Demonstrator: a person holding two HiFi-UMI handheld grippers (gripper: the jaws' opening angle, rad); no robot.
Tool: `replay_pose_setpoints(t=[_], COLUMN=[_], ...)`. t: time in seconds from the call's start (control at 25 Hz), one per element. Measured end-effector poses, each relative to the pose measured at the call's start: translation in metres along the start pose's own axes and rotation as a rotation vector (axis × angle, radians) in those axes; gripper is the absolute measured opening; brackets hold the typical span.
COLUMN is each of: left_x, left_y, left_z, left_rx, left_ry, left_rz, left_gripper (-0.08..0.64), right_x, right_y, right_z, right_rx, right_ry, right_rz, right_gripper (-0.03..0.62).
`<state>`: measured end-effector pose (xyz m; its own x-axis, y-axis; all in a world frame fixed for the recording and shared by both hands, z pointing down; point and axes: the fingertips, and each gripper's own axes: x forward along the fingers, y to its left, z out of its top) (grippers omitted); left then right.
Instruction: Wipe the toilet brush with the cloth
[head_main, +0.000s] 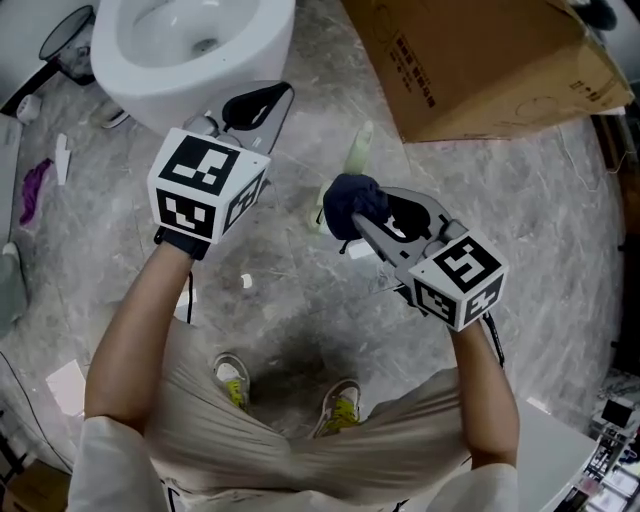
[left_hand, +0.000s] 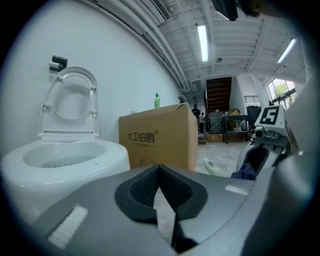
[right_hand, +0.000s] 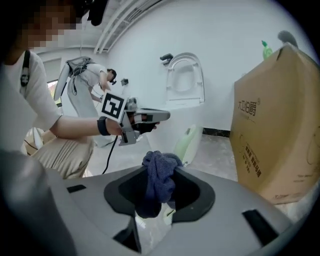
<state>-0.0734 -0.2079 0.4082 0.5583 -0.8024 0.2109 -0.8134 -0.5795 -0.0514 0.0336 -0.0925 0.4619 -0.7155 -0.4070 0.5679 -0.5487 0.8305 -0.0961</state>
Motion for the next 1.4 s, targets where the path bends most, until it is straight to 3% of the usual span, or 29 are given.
replay_pose_setpoints(t=[0.36,0.6,0.72,0.84,0.96,1.4], left_x=[-0.002,0.009,0.013,0.014,0.012,0.013], left_y=[0.003,0.003,-0.001,0.003,0.008,0.0], left_z=[0.015,0.007,0.014,0.016,0.019,0.025], left_rx=[-0.007,-0.058,-0.061,-0.091,-0.116,-0.046], left_ry=[-0.043,0.003,-0.01,-0.023,-0.033,-0.023], left_rz=[-0.015,-0.042,-0.056,-0.055,-0.049,-0.05], left_gripper=[-0.003,-0.003,-0.003,-0.003,-0.003,-0.003], right_x=[-0.042,-0.048,-0.036,-0.017,-0.003,0.027], right_y=[-0.034,-0.014,0.001,0.003,-0.001,-0.016], right_z=[0.059,0.073,0.057,0.035,0.018,-0.038], right_rx=[0.011,-0.028,-0.081,-0.032,-0.042,-0.053], right_ry=[-0.242,-0.359,-0.316,-0.257,-0.194,-0.034], right_rz=[-0.206,-0.156,-0.164,-0.156,-0.173,-0.23], right_gripper=[0.135,0.135,0.135,0.135,0.135,0.133])
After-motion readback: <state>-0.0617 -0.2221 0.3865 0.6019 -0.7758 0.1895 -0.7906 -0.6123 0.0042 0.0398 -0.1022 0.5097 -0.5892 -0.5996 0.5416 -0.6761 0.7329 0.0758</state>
